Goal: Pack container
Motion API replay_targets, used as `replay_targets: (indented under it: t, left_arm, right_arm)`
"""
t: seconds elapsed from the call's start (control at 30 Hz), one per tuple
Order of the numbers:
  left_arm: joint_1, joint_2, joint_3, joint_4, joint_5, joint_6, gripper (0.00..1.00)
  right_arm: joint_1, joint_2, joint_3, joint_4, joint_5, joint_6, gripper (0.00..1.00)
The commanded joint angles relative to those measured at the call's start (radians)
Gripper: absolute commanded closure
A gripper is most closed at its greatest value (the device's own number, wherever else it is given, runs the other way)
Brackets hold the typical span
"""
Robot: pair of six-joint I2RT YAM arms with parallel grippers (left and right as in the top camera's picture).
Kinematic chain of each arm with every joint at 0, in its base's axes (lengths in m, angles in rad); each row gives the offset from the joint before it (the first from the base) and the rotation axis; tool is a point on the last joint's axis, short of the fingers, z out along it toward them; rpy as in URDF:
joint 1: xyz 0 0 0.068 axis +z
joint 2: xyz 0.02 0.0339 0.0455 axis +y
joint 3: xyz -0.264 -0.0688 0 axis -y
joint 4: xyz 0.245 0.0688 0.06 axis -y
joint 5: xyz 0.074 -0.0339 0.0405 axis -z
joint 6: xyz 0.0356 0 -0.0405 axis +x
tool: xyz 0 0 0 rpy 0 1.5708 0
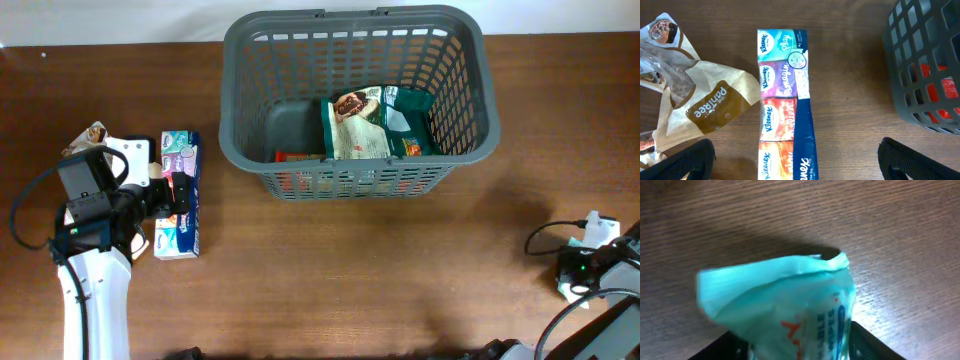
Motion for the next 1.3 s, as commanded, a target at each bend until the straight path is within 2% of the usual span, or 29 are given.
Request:
replay_targets:
  t: [0.0,0.07,0.1,0.2,0.27,0.3,0.6,0.77,0.9,1.1,1.27]
  left_arm:
    - [0.006,0.003,0.000,0.000,-0.010,-0.009,0.01]
    - [0.006,0.003,0.000,0.000,-0.010,-0.009,0.01]
    - [0.006,0.003,0.000,0.000,-0.010,-0.009,0.01]
    - [0.006,0.003,0.000,0.000,-0.010,-0.009,0.01]
    - [0.006,0.003,0.000,0.000,-0.010,-0.009,0.01]
    - [0.006,0.003,0.000,0.000,-0.010,-0.009,0.01]
    - [0.006,0.003,0.000,0.000,-0.010,-0.009,0.01]
    - [0.006,0.003,0.000,0.000,-0.010,-0.009,0.01]
    - [0.006,0.003,0.000,0.002,-0.010,-0.009,0.01]
    - [0.006,0.003,0.000,0.004,-0.010,-0.009,0.01]
    - [0.006,0.003,0.000,0.009,-0.010,-0.009,0.01]
  right_arm:
    - [-0.006,0.019,-0.011,0.015,-0.024,0.009,0.34]
    - [-0.006,0.027,-0.011,0.028,-0.024,0.009,0.34]
    - [-0.006,0.031,-0.011,0.034,-0.025,0.009,0.40]
    - [-0.005,0.047,-0.011,0.051,-0.025,0.009,0.66]
    - [-0.005,0.062,-0.011,0.061,-0.025,0.009,0.94]
    - [-0.005,0.069,-0.011,0.063,-0.026,0.009,0.96]
    - [-0.005,0.082,0.001,0.146,-0.179,-0.025,0.97]
    - [-0.005,0.037,0.125,0.150,-0.344,0.016,0.97]
    - [-0.005,-0.001,0.290,0.193,-0.462,0.161,0.97]
    - [0.015,-0.003,0.561,0.258,-0.628,0.464,0.97]
    - [0.133,0.000,0.706,0.372,-0.634,0.557,0.97]
